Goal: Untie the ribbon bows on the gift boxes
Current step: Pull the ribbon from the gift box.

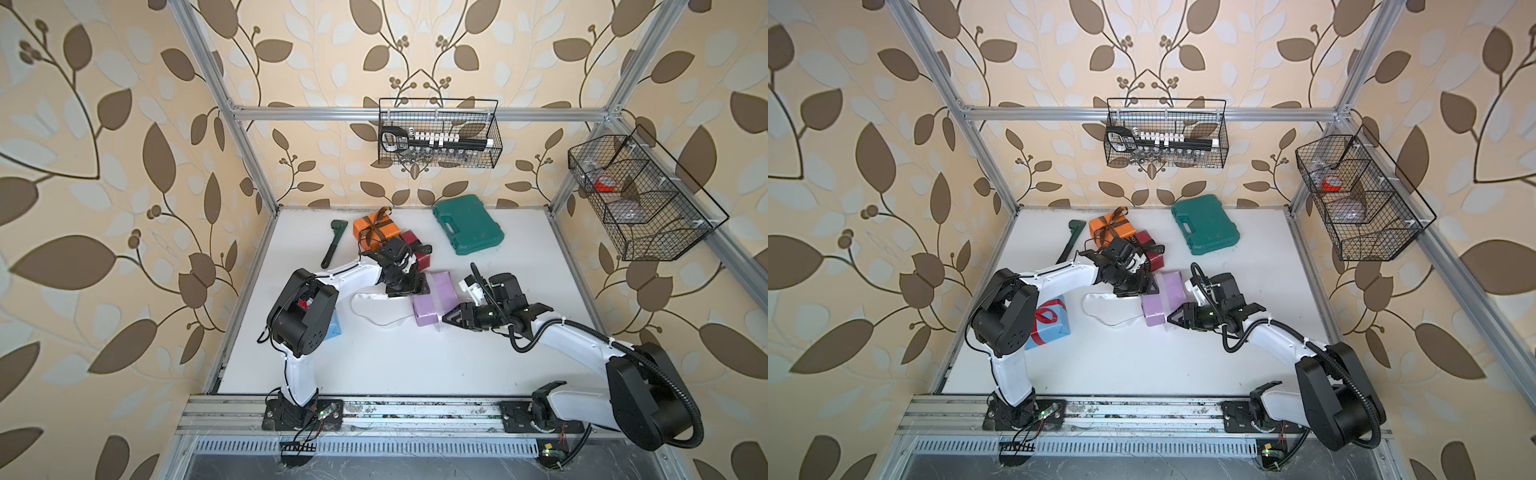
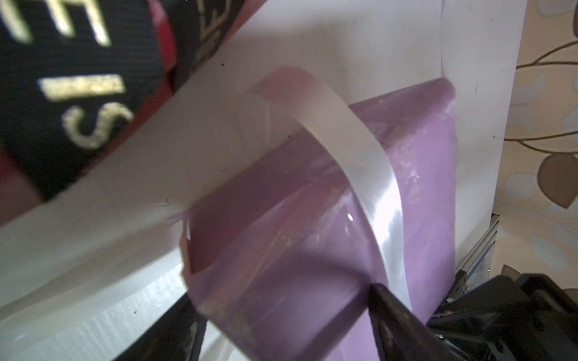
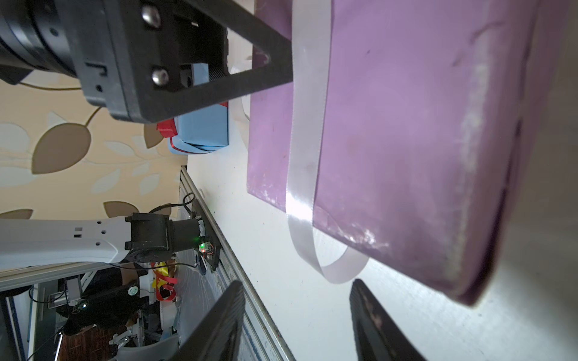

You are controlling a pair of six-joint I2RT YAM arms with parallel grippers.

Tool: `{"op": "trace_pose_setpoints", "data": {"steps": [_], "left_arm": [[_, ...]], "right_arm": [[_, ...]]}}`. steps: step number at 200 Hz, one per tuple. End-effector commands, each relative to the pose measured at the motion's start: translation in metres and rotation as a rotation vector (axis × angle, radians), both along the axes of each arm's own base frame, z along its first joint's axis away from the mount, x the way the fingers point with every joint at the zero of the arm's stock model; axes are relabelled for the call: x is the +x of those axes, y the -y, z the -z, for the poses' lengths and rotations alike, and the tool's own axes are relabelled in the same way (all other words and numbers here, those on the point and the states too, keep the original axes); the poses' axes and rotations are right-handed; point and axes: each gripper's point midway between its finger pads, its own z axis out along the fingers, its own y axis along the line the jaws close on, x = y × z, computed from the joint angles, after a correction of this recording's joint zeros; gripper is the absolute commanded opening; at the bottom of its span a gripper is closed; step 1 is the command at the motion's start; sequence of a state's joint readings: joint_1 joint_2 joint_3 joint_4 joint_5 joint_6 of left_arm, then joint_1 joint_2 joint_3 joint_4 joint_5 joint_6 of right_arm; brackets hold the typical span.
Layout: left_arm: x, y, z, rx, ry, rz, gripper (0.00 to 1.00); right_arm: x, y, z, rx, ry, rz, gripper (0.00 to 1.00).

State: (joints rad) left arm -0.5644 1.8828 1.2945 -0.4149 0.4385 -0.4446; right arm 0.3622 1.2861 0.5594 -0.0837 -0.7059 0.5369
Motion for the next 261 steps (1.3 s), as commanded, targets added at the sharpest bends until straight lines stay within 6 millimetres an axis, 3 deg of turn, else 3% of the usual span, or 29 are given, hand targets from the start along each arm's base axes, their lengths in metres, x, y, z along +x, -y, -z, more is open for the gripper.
{"op": "trace_pose_setpoints", "data": {"steps": [1, 50, 110, 138, 176, 207, 261], "left_arm": [[-0.008, -0.005, 0.012, 0.054, -0.035, 0.008, 0.82], [-0.011, -0.007, 0.011, 0.059, -0.036, 0.017, 0.82], [-0.013, -0.008, 0.013, 0.061, -0.037, 0.016, 0.82], [-0.014, -0.009, 0.011, 0.063, -0.031, 0.017, 0.82], [-0.015, -0.011, 0.010, 0.064, -0.027, 0.018, 0.82], [-0.017, -0.013, 0.010, 0.070, -0.024, 0.017, 0.82], [-0.015, -0.014, 0.003, 0.061, -0.014, 0.004, 0.83]], "right_arm": [[0.013, -0.005, -0.004, 0.013, 0.074, -0.010, 0.56], [0.014, -0.034, -0.005, 0.104, 0.067, -0.084, 0.56], [0.013, -0.060, -0.044, 0.367, 0.085, -0.133, 0.54], [0.017, -0.066, -0.052, 0.448, 0.060, -0.140, 0.39], [0.024, -0.069, -0.048, 0.486, 0.027, -0.124, 0.32], [0.028, -0.070, -0.058, 0.497, 0.043, -0.137, 0.00], [0.042, -0.050, -0.109, 0.438, 0.205, -0.117, 0.00]]}}
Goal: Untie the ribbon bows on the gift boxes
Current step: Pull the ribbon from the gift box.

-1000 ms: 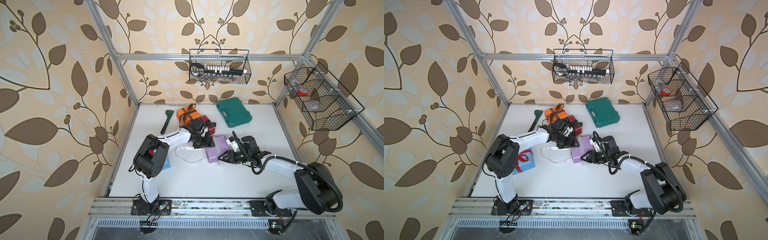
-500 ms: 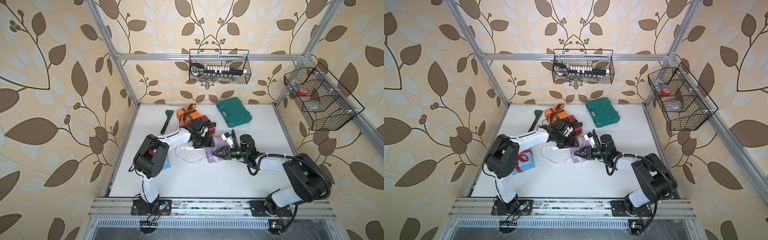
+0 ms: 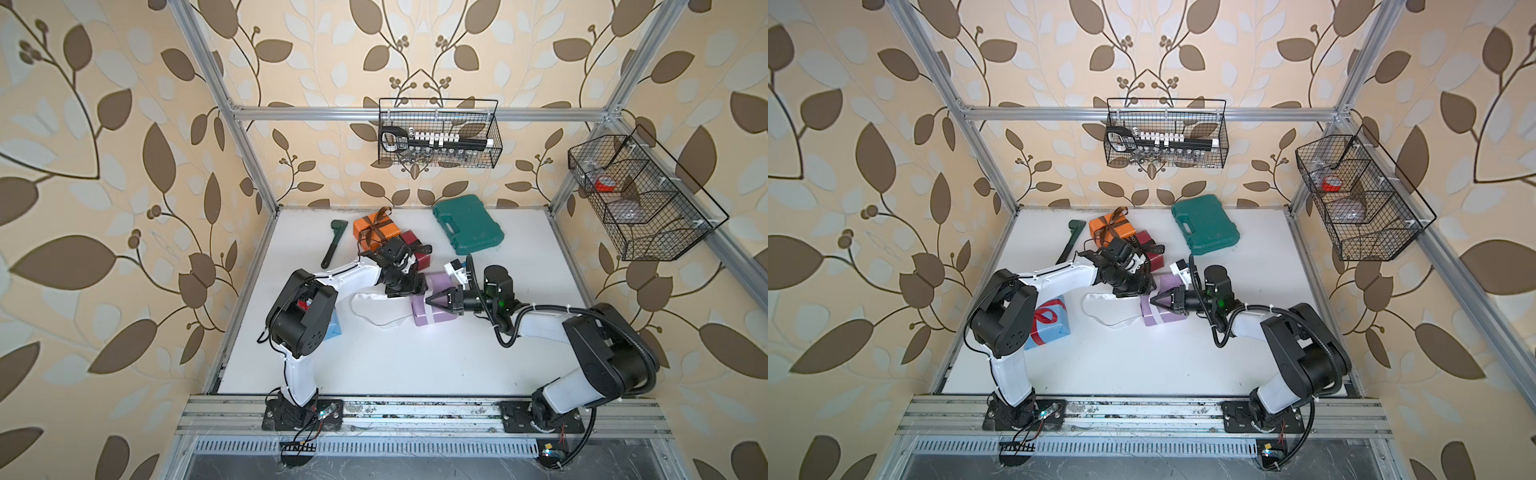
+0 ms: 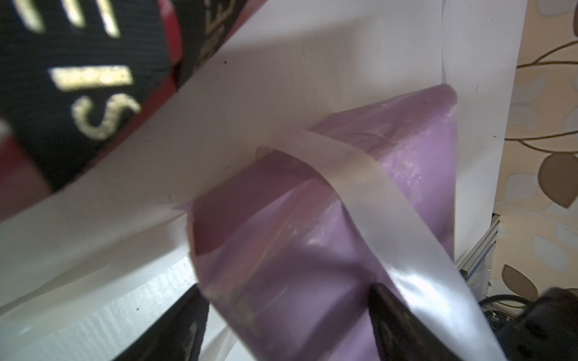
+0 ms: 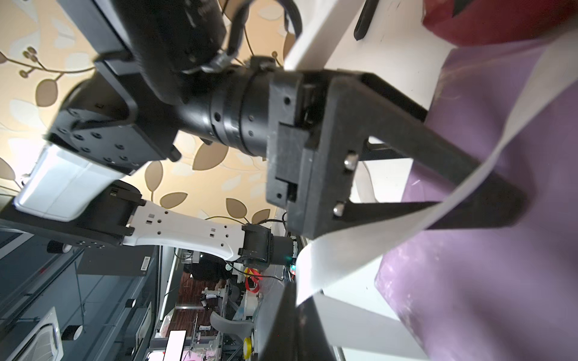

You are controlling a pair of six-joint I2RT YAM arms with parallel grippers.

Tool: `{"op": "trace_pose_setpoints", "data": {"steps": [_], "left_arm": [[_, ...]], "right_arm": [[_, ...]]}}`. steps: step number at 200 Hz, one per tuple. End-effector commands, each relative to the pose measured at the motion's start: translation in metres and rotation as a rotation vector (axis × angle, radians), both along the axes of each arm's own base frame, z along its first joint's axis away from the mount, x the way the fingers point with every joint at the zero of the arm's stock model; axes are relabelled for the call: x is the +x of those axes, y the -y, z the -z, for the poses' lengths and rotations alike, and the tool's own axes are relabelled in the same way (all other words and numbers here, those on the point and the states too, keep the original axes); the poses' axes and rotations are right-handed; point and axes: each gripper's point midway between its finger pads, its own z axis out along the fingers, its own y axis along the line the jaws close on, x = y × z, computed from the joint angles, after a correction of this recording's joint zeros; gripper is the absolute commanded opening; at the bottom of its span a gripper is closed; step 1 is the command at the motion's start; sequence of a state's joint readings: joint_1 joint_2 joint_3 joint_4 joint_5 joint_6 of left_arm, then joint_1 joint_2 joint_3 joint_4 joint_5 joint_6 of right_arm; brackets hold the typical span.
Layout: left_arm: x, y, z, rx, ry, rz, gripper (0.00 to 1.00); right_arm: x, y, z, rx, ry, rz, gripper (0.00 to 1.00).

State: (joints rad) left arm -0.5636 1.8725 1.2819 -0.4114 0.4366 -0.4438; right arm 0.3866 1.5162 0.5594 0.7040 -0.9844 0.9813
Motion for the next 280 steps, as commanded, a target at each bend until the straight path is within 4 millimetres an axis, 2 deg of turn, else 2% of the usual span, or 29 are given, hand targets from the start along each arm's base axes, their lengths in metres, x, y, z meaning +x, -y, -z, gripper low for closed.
{"op": "trace_pose_setpoints", "data": {"steps": [1, 22, 38, 85, 150, 184, 205, 280], "left_arm": [[-0.013, -0.012, 0.003, 0.059, -0.016, 0.005, 0.83], [-0.012, -0.008, -0.005, 0.034, -0.012, 0.004, 0.84], [-0.011, -0.006, -0.010, 0.025, -0.003, 0.003, 0.84], [-0.013, -0.007, -0.004, 0.028, -0.021, 0.000, 0.83], [-0.015, -0.009, -0.009, 0.031, -0.012, 0.001, 0.83], [-0.016, -0.008, -0.012, 0.023, -0.010, 0.001, 0.83], [-0.015, -0.008, -0.014, 0.022, -0.005, 0.002, 0.83], [-0.022, -0.009, 0.002, 0.115, -0.007, 0.029, 0.82]], "right_arm": [[0.007, 0.007, -0.043, -0.003, 0.156, 0.005, 0.00], [0.011, 0.016, -0.067, -0.009, 0.214, 0.022, 0.00], [0.012, 0.018, -0.077, -0.019, 0.240, 0.023, 0.00], [0.014, 0.019, -0.087, -0.016, 0.249, 0.030, 0.00], [0.018, 0.024, -0.127, -0.016, 0.349, 0.055, 0.00], [0.022, 0.028, -0.126, -0.032, 0.351, 0.065, 0.00], [0.024, 0.031, -0.132, -0.029, 0.362, 0.068, 0.00], [0.028, 0.040, -0.172, -0.027, 0.448, 0.091, 0.00]]}}
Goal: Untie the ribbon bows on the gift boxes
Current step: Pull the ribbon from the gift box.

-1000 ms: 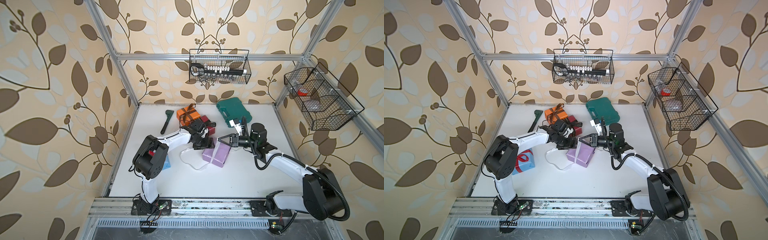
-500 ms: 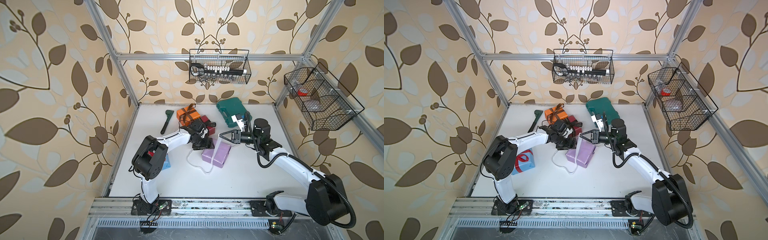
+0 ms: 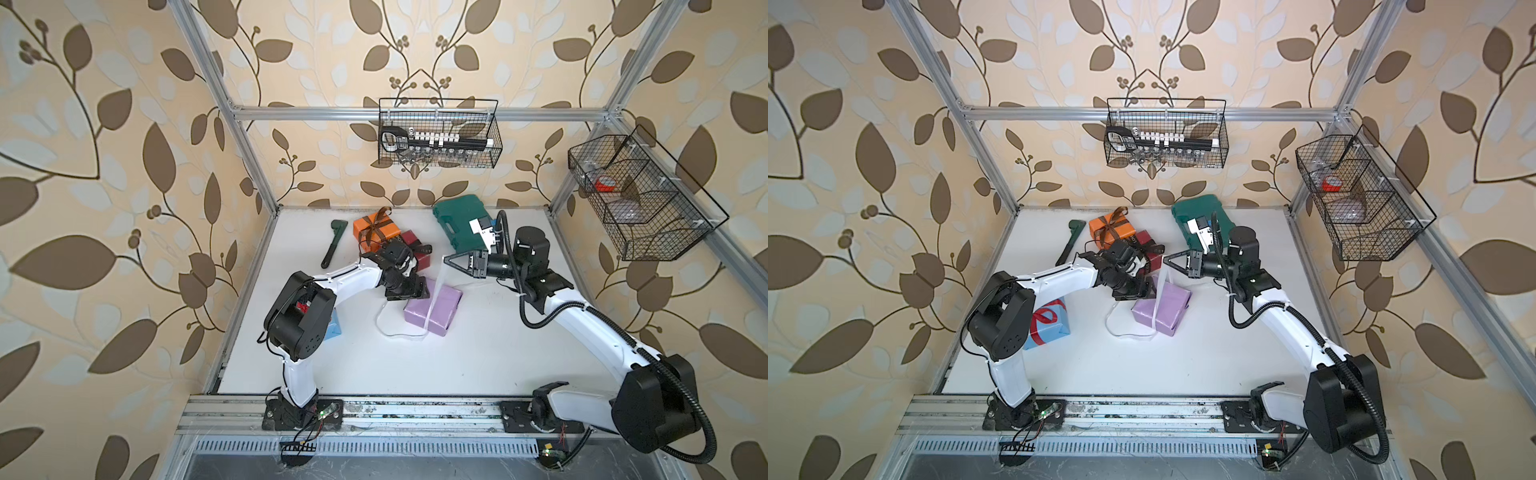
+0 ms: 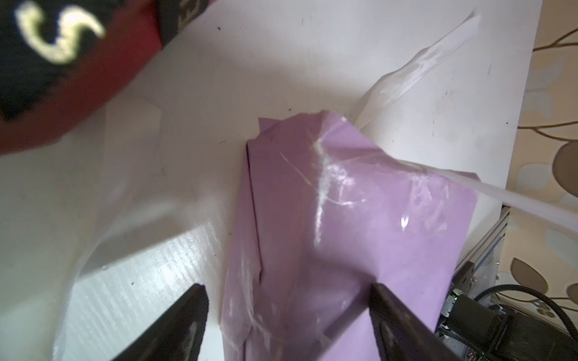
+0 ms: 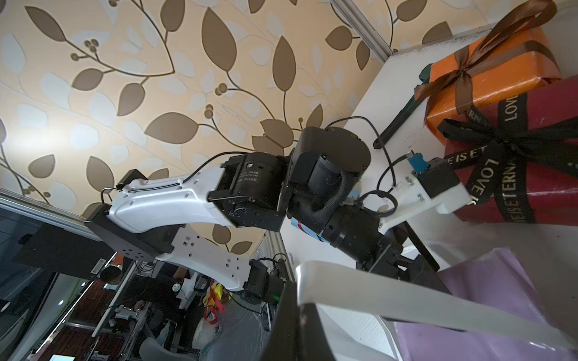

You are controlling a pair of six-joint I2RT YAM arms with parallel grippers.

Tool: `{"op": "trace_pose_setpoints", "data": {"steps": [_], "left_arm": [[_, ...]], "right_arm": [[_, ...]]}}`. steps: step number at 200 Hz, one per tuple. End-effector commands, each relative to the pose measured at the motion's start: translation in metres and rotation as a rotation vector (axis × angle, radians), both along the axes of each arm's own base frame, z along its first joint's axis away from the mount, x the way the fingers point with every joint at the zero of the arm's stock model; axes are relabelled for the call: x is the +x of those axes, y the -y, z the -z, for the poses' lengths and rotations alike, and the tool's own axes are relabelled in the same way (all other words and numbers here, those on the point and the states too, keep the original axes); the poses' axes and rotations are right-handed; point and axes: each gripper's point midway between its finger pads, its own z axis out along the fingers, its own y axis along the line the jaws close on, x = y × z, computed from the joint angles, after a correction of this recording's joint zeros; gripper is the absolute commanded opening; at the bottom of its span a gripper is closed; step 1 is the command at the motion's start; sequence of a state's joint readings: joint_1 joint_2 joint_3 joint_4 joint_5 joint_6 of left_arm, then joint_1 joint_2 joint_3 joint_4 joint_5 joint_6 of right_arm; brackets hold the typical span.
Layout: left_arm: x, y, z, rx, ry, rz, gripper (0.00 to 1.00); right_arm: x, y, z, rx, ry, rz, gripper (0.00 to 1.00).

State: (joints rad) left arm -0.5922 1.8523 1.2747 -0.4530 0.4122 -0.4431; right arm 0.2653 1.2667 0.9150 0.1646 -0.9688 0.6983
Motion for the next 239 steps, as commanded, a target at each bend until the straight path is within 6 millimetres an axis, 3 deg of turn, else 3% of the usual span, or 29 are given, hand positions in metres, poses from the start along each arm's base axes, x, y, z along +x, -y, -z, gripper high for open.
{"op": "trace_pose_setpoints", "data": {"steps": [1, 90, 155, 239], "left_arm": [[-0.008, -0.010, 0.002, 0.080, 0.005, 0.012, 0.83], [-0.007, -0.015, 0.001, 0.261, 0.075, 0.063, 0.82], [-0.006, -0.010, -0.002, 0.264, 0.072, 0.072, 0.82], [-0.010, -0.001, 0.004, 0.279, 0.051, 0.099, 0.82]], "right_arm": [[-0.003, 0.004, -0.036, 0.019, 0.115, -0.006, 0.00], [0.008, 0.015, -0.090, 0.057, 0.207, 0.025, 0.00], [0.014, 0.021, -0.135, 0.083, 0.305, 0.067, 0.00], [0.032, 0.019, -0.165, 0.103, 0.356, 0.066, 0.00]]}}
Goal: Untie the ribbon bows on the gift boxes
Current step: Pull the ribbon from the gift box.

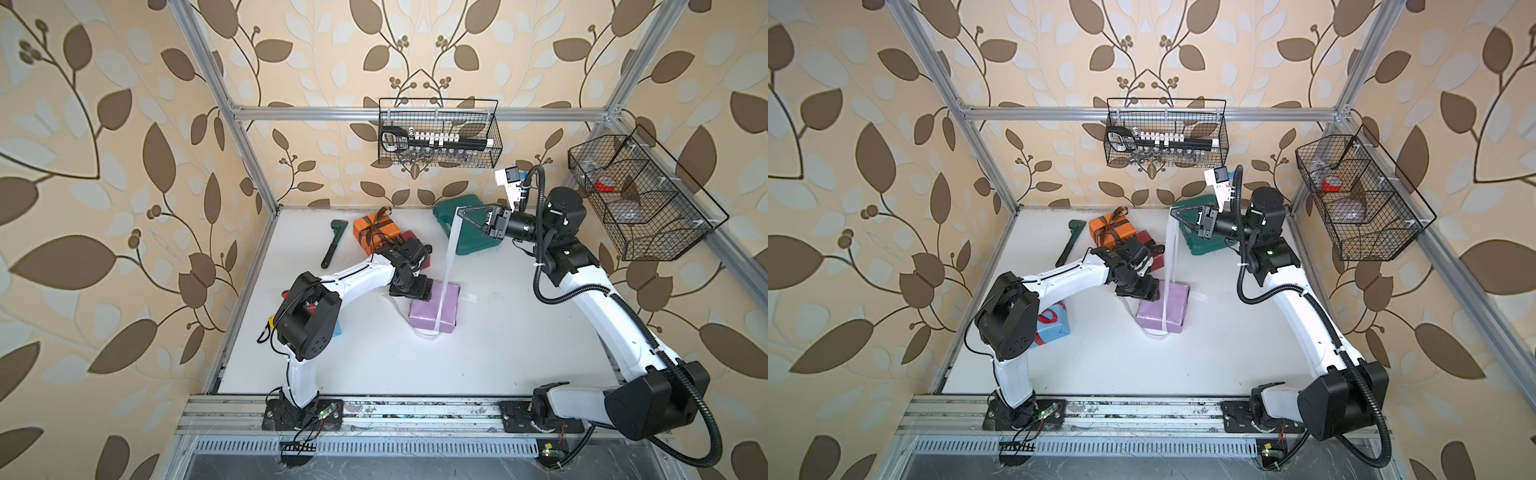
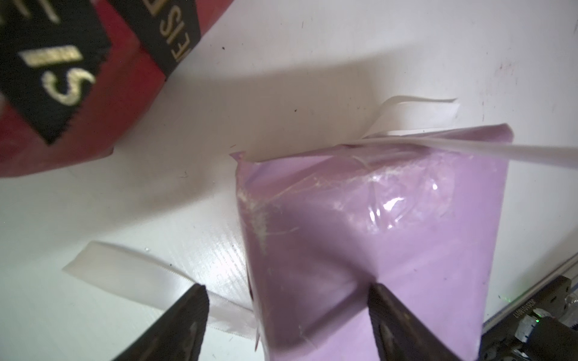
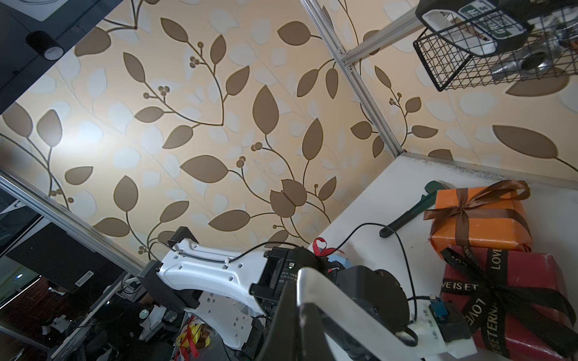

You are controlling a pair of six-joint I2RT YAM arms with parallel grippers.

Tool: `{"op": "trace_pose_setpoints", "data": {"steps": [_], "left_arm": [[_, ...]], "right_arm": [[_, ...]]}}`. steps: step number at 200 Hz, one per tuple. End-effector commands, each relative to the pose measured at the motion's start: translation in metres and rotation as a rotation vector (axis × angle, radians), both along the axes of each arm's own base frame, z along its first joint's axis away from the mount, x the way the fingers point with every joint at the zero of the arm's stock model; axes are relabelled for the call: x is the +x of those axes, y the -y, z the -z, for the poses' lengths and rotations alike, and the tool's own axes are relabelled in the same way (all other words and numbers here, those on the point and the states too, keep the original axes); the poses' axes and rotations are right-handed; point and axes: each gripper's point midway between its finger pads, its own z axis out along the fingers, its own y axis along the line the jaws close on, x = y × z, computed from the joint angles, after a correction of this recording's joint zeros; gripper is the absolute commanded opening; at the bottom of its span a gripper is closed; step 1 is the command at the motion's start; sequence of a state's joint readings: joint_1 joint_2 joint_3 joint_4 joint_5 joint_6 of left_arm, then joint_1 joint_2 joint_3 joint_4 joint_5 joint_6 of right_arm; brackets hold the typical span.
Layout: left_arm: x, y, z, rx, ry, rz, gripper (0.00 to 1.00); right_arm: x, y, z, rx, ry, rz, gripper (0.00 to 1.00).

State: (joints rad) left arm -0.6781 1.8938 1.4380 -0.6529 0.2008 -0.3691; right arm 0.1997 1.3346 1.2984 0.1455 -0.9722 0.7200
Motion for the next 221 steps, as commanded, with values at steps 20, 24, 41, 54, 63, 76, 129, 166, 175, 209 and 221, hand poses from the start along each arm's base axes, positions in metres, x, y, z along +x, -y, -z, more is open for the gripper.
{"op": "trace_pose_setpoints", "data": {"steps": [20, 24, 41, 54, 63, 76, 129, 166, 175, 209, 221], "left_arm": [[-0.010, -0.002, 0.015, 0.080, -0.043, 0.035, 0.82], [-0.010, -0.002, 0.015, 0.081, -0.045, 0.038, 0.82], [-0.010, 0.000, 0.015, 0.085, -0.048, 0.040, 0.82], [-0.009, 0.001, 0.014, 0.085, -0.048, 0.043, 0.82], [-0.009, 0.002, 0.014, 0.086, -0.046, 0.044, 0.82], [-0.009, 0.003, 0.013, 0.085, -0.046, 0.044, 0.82], [-0.010, 0.003, 0.017, 0.092, -0.059, 0.047, 0.82], [-0.011, 0.004, 0.018, 0.092, -0.064, 0.051, 0.82], [-0.010, 0.004, 0.018, 0.093, -0.067, 0.050, 0.82], [-0.011, 0.003, 0.018, 0.099, -0.067, 0.053, 0.82], [-0.011, 0.003, 0.018, 0.099, -0.067, 0.054, 0.82]], "right_arm": [[-0.001, 0.002, -0.042, 0.028, 0.115, -0.001, 0.00], [-0.001, 0.002, -0.044, 0.027, 0.121, 0.001, 0.00], [-0.001, 0.002, -0.053, 0.024, 0.145, 0.000, 0.00], [-0.001, 0.002, -0.058, 0.017, 0.161, 0.003, 0.00], [0.001, 0.002, -0.057, 0.011, 0.159, 0.008, 0.00], [0.002, 0.002, -0.058, 0.008, 0.163, 0.008, 0.00], [0.003, 0.006, -0.089, 0.014, 0.232, 0.021, 0.00], [0.001, 0.008, -0.109, 0.017, 0.283, 0.031, 0.00], [0.001, 0.010, -0.113, 0.019, 0.293, 0.037, 0.00], [-0.002, 0.018, -0.128, 0.023, 0.330, 0.060, 0.00], [-0.002, 0.023, -0.132, 0.022, 0.338, 0.077, 0.00]]}}
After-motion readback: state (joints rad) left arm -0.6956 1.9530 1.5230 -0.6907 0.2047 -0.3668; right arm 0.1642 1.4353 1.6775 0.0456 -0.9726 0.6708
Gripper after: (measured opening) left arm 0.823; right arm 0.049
